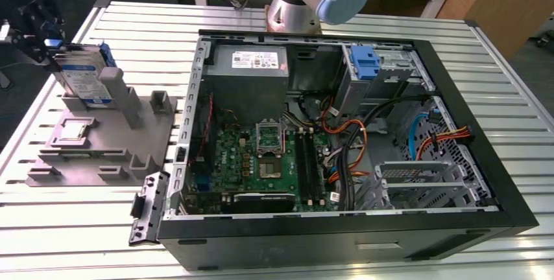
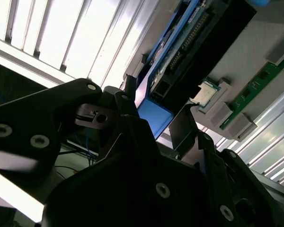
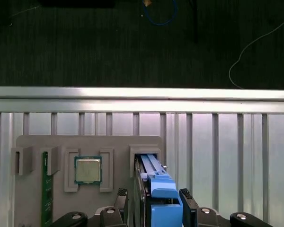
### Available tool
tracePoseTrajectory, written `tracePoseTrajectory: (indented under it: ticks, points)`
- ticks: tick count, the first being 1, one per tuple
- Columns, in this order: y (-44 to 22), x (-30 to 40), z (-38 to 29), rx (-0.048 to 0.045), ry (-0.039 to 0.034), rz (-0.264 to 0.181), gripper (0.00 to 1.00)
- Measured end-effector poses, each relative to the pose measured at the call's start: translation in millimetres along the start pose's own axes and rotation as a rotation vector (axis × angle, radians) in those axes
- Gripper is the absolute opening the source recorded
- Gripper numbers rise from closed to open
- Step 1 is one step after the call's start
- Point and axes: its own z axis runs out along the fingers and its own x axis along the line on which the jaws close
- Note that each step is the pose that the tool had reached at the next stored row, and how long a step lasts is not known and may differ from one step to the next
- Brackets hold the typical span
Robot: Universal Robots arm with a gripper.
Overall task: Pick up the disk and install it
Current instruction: 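Pick up the disk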
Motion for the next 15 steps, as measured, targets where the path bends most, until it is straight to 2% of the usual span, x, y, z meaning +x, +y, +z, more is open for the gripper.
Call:
tracePoseTrajectory:
  ticks: [13,15]
  points:
    - [-0.1,-0.6,1.9,0.0,-0.0009,0.0,0.55]
    - [-0.3,-0.7,2.1,-0.0049,-0.001,0.0,0.55]
